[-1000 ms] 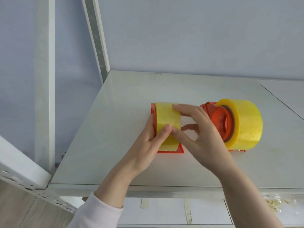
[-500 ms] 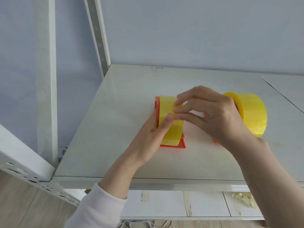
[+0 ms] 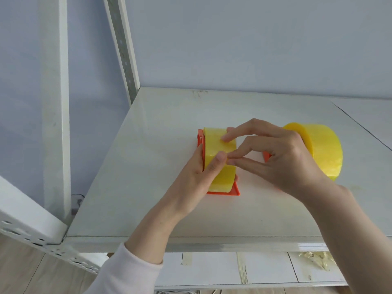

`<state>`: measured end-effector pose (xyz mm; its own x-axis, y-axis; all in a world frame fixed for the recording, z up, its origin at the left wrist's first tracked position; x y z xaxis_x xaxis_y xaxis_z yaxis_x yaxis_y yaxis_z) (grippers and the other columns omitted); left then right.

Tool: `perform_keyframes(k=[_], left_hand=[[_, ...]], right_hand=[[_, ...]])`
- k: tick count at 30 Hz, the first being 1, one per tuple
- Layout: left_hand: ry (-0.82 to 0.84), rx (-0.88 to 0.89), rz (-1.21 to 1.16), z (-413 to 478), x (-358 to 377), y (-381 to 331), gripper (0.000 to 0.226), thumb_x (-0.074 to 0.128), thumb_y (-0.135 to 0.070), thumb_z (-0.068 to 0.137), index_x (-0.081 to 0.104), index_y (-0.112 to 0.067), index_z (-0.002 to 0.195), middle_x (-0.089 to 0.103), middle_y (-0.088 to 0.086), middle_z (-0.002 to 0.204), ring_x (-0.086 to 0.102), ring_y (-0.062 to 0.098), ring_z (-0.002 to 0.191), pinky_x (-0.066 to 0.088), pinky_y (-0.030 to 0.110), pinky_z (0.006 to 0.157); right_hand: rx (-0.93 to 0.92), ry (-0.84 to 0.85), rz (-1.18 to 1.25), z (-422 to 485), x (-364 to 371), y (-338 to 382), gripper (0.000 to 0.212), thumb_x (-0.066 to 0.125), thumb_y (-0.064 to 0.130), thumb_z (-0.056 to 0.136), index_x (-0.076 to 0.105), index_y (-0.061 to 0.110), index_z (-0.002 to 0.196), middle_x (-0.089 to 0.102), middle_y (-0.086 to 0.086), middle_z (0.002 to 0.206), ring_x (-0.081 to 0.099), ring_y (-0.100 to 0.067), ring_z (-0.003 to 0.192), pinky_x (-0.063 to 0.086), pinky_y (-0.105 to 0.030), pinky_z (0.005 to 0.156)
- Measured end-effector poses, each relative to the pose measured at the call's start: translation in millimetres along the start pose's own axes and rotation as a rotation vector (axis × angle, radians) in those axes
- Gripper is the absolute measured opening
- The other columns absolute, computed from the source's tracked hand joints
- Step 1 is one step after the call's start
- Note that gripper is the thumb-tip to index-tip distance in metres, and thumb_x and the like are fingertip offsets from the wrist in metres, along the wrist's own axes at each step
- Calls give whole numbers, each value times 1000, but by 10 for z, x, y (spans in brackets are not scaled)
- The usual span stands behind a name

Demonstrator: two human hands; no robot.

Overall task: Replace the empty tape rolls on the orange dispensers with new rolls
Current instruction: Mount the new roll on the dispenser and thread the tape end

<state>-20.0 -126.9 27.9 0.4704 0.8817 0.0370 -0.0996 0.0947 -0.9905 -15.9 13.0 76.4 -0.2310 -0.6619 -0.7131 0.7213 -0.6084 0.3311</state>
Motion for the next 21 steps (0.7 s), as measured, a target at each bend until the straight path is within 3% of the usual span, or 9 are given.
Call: perform_keyframes(k=[5,9,13,15,17,21], left_hand=[[35,-9,16,8,29,-10,57,49,-44,70,43,-24,123,71,-12,80,69,1,77,49,10,63],[36,-36,-17,3,23,3,38,51,-35,75,45,-34,112,71,-13,83,69,-3,75,49,8,63],[-57,-70,-18,9,-16,0,34,54,-33,86,53,-19,117,71,-3,83,70,4,71,51,13,61],[-128,-57,-13,21,-35,17,30,50,-30,90,56,-12,113,71,0,81,70,7,69,51,15,60],[-172,-41,2,33,-29,40,28,52,-35,87,60,-17,106,72,-3,83,70,7,74,52,17,65],[-178,-66,-40,17,10,84,29,48,-40,88,62,-25,108,72,-10,93,70,4,84,55,16,72]], right_hand=[[40,-43,-21,12,3,17,19,62,23,81,68,8,73,68,-1,93,69,-24,84,54,-35,63],[80,-22,51,14,-33,-1,10,65,17,81,69,7,81,67,-4,94,68,-17,90,56,-26,70],[228,42,223,-64,-49,-65,36,69,26,75,63,15,109,62,-1,115,60,-8,107,52,-19,82],[366,18,297,-141,10,-74,45,71,31,72,56,26,114,56,0,120,57,-7,111,51,-19,86],[534,-64,475,-233,98,-51,48,73,29,69,52,29,112,57,-1,116,59,-9,108,52,-22,85],[762,-159,907,-352,341,16,53,64,16,71,52,17,123,63,-9,117,63,-19,104,54,-27,80]])
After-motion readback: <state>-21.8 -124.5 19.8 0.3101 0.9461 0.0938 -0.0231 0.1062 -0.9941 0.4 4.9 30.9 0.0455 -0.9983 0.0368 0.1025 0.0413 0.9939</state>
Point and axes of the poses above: each hand's wrist, its own z-axis towards the middle knuckle, its own x-axis out of the palm, y = z × x, the point moved 3 cm from there along z, towards the middle knuckle
